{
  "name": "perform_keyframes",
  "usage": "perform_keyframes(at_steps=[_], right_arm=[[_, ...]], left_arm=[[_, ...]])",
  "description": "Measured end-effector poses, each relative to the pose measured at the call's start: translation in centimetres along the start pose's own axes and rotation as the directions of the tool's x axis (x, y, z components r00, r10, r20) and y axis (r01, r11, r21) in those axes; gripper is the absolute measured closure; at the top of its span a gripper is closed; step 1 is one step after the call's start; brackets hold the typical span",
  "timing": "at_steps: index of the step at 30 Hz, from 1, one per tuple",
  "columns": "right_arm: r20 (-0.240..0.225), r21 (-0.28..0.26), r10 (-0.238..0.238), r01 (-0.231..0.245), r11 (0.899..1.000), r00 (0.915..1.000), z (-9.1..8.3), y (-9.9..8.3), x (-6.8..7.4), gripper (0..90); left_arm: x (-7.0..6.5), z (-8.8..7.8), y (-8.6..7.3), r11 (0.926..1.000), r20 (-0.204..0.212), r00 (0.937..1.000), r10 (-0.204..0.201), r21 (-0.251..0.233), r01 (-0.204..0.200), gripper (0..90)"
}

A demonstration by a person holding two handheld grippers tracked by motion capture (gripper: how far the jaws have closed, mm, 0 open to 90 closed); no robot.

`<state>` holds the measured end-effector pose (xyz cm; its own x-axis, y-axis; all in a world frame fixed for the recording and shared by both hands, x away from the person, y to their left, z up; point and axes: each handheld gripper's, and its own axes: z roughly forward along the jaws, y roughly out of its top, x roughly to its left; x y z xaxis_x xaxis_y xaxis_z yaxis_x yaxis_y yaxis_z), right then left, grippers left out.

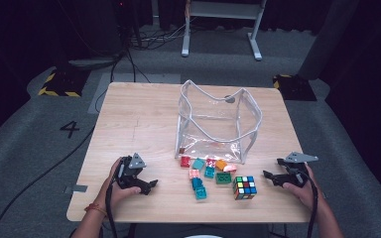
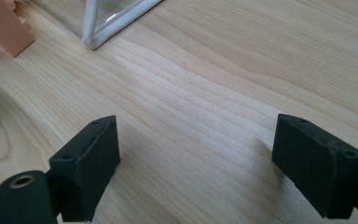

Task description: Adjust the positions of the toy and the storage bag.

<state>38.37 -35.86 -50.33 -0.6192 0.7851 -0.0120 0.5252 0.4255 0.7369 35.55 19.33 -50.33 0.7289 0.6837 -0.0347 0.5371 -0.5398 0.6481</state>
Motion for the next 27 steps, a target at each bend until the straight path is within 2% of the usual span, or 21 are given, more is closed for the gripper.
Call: perform_keyframes(at_steps=[7, 13, 17, 18, 19, 20, 21, 22, 25, 27], right_arm=[[-0.019, -0.003, -0.001, 0.001, 1.0, 0.9998, -0.2, -0.2, 0.0, 14.7], [-0.06, -0.008, -0.043, 0.043, 0.999, 0.9973, -0.7, -0.7, 0.1, 14.7], [-0.122, -0.009, -0.104, 0.104, 0.995, 0.9871, -1.3, -1.1, 0.5, 14.7], [-0.146, -0.014, -0.124, 0.124, 0.992, 0.9814, -1.3, -1.3, 0.7, 14.7], [-0.146, -0.014, -0.124, 0.124, 0.992, 0.9814, -1.3, -1.3, 0.7, 14.7], [-0.164, -0.017, -0.14, 0.139, 0.99, 0.9765, -1.4, -1.3, 0.9, 14.5], [-0.218, -0.026, -0.187, 0.186, 0.982, 0.9579, -1.7, -1.6, 1.6, 14.4], [-0.233, -0.027, -0.202, 0.201, 0.979, 0.9513, -1.7, -1.6, 1.8, 14.2], [-0.301, -0.038, -0.257, 0.258, 0.965, 0.9184, -1.8, -1.7, 3.0, 13.0], [-0.327, -0.039, -0.287, 0.29, 0.956, 0.9004, -1.7, -1.5, 3.5, 11.6]], left_arm=[[0.0, 0.0, 0.0, 1.0, 0.0, 1.0, 0.0, 0.0, 0.0, 1.2], [0.0, 0.0, 0.0, 1.0, -0.002, 1.0, -0.002, 0.0, 0.002, 1.2], [0.0, 0.0, 0.0, 1.0, -0.001, 1.0, 0.0, 0.0, 0.0, 1.2], [0.0, 0.0, 0.0, 1.0, -0.005, 1.0, -0.003, 0.0, 0.003, 1.2], [0.0, 0.0, 0.0, 1.0, -0.005, 1.0, -0.003, 0.0, 0.003, 1.2], [0.0, 0.0, 0.0, 1.0, -0.004, 1.0, -0.003, 0.003, 0.003, 1.2], [0.0, 0.0, 0.0, 1.0, -0.005, 1.0, -0.001, 0.002, 0.001, 1.2], [-0.1, -0.1, 0.0, 1.0, -0.004, 1.0, -0.007, 0.006, 0.007, 1.2], [0.0, 0.0, 0.0, 1.0, -0.006, 1.0, -0.001, 0.002, 0.001, 1.2], [0.0, 0.0, 0.0, 1.0, -0.003, 1.0, -0.004, 0.004, 0.004, 1.2]])
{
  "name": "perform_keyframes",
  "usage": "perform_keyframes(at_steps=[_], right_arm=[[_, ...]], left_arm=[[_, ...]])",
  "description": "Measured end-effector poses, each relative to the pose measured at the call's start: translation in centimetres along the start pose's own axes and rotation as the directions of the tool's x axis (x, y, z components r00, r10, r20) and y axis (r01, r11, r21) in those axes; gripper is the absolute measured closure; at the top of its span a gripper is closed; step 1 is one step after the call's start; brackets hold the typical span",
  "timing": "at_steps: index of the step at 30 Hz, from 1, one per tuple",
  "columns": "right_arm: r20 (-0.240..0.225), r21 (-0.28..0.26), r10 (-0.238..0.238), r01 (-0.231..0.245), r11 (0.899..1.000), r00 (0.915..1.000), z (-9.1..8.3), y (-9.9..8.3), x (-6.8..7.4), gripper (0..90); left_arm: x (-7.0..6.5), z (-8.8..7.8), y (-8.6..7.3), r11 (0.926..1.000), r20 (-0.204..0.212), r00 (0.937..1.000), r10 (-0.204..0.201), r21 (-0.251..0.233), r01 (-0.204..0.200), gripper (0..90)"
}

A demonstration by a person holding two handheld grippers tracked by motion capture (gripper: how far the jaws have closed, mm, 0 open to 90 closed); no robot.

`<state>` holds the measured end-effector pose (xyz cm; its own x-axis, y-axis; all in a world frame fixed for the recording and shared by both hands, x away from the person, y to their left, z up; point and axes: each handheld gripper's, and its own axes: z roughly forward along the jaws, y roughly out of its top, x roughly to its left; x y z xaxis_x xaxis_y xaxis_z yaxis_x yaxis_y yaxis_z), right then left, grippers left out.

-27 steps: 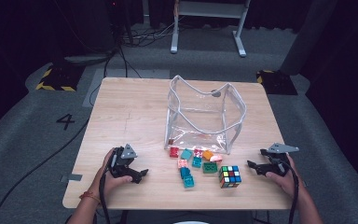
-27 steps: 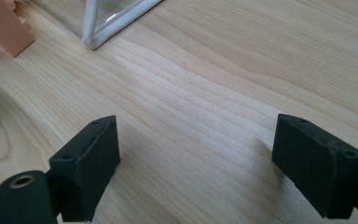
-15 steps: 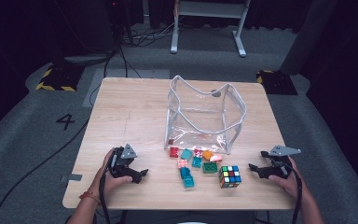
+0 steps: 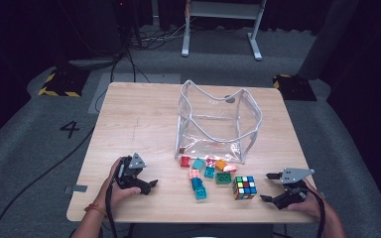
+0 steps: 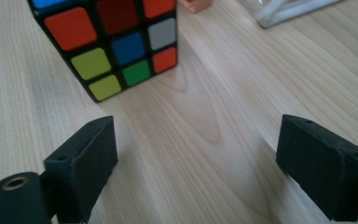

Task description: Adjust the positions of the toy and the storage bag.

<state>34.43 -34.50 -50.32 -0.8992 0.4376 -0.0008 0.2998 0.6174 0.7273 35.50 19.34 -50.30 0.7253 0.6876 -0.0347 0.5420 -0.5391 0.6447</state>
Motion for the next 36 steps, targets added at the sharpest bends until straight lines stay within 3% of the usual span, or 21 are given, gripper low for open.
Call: perform_keyframes(at_steps=[2, 5, 16, 19, 21, 23, 27, 29, 33, 36], right_arm=[[-0.009, -0.003, 0.013, -0.013, 1.0, 0.9999, 0.2, 0.2, 0.3, 10.6], [-0.026, 0.004, -0.029, 0.029, 1.0, 0.9992, 1.1, 1.0, 0.7, 9.1], [-0.068, 0.006, -0.071, 0.072, 0.997, 0.9951, 3.2, 2.9, 1.8, 8.0], [-0.089, -0.009, -0.086, 0.086, 0.996, 0.9923, 3.6, 3.5, 2.2, 18.3], [-0.093, -0.009, -0.1, 0.099, 0.995, 0.9907, 4.0, 3.8, 2.4, 15.9], [-0.102, -0.026, -0.126, 0.124, 0.992, 0.9867, 4.3, 4.1, 2.5, 18.9], [-0.119, -0.072, -0.109, 0.101, 0.992, 0.987, 4.6, 4.7, 2.6, 20.6], [-0.114, -0.075, -0.132, 0.124, 0.989, 0.9846, 4.6, 4.9, 2.6, 32.3], [-0.119, -0.065, -0.124, 0.117, 0.991, 0.9851, 4.1, 4.8, 2.6, 33.4], [-0.095, -0.06, -0.11, 0.105, 0.993, 0.9894, 3.7, 4.6, 2.0, 33.5]], left_arm=[[0.0, 0.0, 0.0, 1.0, -0.002, 1.0, 0.001, -0.001, -0.001, 1.2], [0.0, 0.0, 0.0, 1.0, 0.0, 1.0, 0.0, 0.0, 0.0, 1.2], [0.0, 0.0, 0.0, 1.0, 0.0, 1.0, 0.002, -0.002, -0.002, 1.2], [0.0, 0.0, 0.0, 1.0, -0.002, 1.0, 0.001, -0.001, -0.001, 1.2], [0.0, 0.0, 0.0, 1.0, 0.0, 1.0, 0.002, -0.002, -0.002, 1.2], [0.0, 0.0, 0.0, 1.0, 0.001, 1.0, 0.002, -0.002, -0.002, 1.2], [0.0, 0.0, 0.0, 1.0, 0.001, 1.0, 0.003, -0.003, -0.003, 1.2], [0.0, 0.0, 0.0, 1.0, 0.001, 1.0, 0.002, -0.003, -0.002, 1.2], [0.0, 0.0, 0.0, 1.0, 0.001, 1.0, 0.002, -0.003, -0.002, 1.2], [0.0, 0.0, 0.0, 1.0, 0.001, 1.0, 0.002, -0.002, -0.002, 1.2]])
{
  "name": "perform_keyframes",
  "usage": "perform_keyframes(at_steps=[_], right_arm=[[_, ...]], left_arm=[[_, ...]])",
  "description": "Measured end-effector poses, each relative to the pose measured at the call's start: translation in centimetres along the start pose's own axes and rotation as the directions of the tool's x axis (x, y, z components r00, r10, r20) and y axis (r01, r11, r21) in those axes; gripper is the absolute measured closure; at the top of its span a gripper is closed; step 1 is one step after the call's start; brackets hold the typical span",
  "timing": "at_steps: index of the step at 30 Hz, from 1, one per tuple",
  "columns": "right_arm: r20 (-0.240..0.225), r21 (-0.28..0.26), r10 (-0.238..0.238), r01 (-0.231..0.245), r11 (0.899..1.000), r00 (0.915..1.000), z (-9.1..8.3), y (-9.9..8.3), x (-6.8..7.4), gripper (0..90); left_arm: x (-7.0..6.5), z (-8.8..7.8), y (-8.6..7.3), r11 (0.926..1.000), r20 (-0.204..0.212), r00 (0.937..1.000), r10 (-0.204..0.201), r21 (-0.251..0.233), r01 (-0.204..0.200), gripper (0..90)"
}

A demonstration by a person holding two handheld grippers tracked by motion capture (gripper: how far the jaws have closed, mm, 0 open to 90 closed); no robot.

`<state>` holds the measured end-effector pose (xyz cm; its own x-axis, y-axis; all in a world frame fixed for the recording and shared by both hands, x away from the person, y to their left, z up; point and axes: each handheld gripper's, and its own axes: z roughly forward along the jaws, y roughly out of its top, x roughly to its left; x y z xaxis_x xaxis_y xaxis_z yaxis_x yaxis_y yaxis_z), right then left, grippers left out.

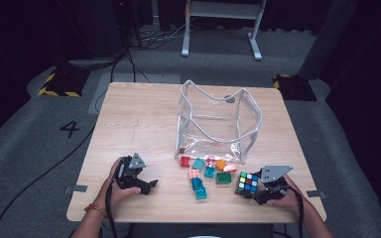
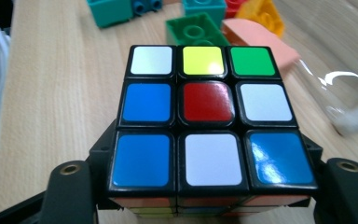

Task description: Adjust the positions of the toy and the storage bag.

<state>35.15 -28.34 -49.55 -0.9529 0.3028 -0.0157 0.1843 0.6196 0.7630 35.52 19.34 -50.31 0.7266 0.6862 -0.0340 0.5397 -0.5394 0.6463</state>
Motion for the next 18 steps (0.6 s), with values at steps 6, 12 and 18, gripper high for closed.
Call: perform_keyframes(at_steps=[6, 12, 18], right_arm=[[0.072, 0.002, 0.046, -0.046, 0.999, 0.9963, -1.1, -1.0, -1.1, 33.5], [0.212, -0.021, 0.173, -0.172, 0.985, 0.9619, -2.4, -2.2, -3.9, 33.4], [0.353, -0.043, 0.294, -0.298, 0.954, 0.8883, -3.3, -2.8, -7.1, 33.4]], left_arm=[[0.0, 0.0, 0.0, 1.0, 0.001, 1.0, 0.001, -0.001, -0.001, 1.2], [0.0, 0.1, 0.0, 1.0, 0.002, 1.0, 0.002, -0.004, -0.002, 1.1], [0.2, 0.2, 0.2, 0.9999, 0.009, 0.9999, 0.008, -0.006, -0.008, 0.4]])
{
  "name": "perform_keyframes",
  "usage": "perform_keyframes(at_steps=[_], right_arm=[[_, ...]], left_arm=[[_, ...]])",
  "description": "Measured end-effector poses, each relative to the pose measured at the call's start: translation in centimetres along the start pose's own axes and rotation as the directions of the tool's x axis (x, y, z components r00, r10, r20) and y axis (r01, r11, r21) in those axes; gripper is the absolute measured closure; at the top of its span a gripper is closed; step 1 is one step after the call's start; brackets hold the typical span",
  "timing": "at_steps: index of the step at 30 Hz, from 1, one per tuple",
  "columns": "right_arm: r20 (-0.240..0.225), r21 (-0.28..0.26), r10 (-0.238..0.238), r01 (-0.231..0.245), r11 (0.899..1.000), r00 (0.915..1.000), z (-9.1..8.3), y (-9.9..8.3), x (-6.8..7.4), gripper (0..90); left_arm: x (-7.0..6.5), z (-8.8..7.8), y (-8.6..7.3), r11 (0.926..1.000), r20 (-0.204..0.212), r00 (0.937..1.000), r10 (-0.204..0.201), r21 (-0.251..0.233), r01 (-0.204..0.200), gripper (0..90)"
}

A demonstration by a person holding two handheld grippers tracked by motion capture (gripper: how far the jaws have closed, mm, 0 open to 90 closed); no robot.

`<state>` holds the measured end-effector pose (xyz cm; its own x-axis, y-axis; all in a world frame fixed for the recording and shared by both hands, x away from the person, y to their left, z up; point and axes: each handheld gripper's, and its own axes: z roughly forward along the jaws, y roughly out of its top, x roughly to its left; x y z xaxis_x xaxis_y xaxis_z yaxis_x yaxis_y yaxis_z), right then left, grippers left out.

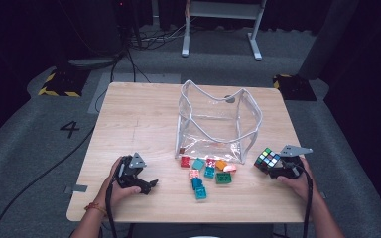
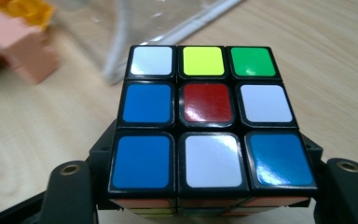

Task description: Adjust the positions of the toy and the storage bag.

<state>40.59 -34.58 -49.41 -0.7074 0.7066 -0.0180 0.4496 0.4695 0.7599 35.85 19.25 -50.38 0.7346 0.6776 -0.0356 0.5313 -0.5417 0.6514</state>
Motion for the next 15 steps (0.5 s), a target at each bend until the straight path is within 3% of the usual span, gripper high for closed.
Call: perform_keyframes(at_steps=[2, 3, 7, 9, 12, 13, 15], right_arm=[[0.012, 0.001, 0.015, -0.015, 1.0, 0.9998, 0.1, 0.1, -0.4, 33.4], [0.04, 0.005, 0.032, -0.032, 0.999, 0.9987, 0.4, 0.3, -1.0, 33.4], [0.065, 0.014, 0.042, -0.043, 0.999, 0.997, 1.0, 1.0, -1.7, 33.3], [0.08, 0.02, 0.045, -0.047, 0.999, 0.9957, 1.1, 1.2, -1.8, 33.2], [0.081, -0.039, 0.071, -0.068, 0.997, 0.9942, 0.7, 2.3, -1.9, 30.6], [0.079, -0.052, 0.064, -0.06, 0.997, 0.9948, 0.4, 2.7, -1.9, 31.0], [0.09, -0.078, 0.044, -0.037, 0.996, 0.995, -0.2, 3.4, -1.5, 32.7]], left_arm=[[0.0, 0.0, 0.0, 1.0, -0.007, 1.0, -0.001, -0.001, 0.001, 0.4], [0.2, 0.2, 0.2, 1.0, 0.011, 0.9999, -0.004, 0.001, 0.004, 0.5], [0.7, 0.4, 0.6, 0.9999, -0.01, 0.9998, 0.016, -0.001, -0.016, 0.4], [0.8, 0.6, 0.8, 0.9999, 0.004, 0.9999, 0.012, 0.003, -0.012, 0.4], [1.4, 1.1, 1.4, 0.9999, 0.005, 0.9999, 0.012, 0.003, -0.012, 0.8], [1.4, 1.1, 1.4, 0.9999, 0.005, 0.9999, 0.012, 0.003, -0.012, 2.5], [1.4, 1.0, 1.9, 0.9998, -0.014, 0.9999, 0.009, -0.015, -0.01, 20.5]])
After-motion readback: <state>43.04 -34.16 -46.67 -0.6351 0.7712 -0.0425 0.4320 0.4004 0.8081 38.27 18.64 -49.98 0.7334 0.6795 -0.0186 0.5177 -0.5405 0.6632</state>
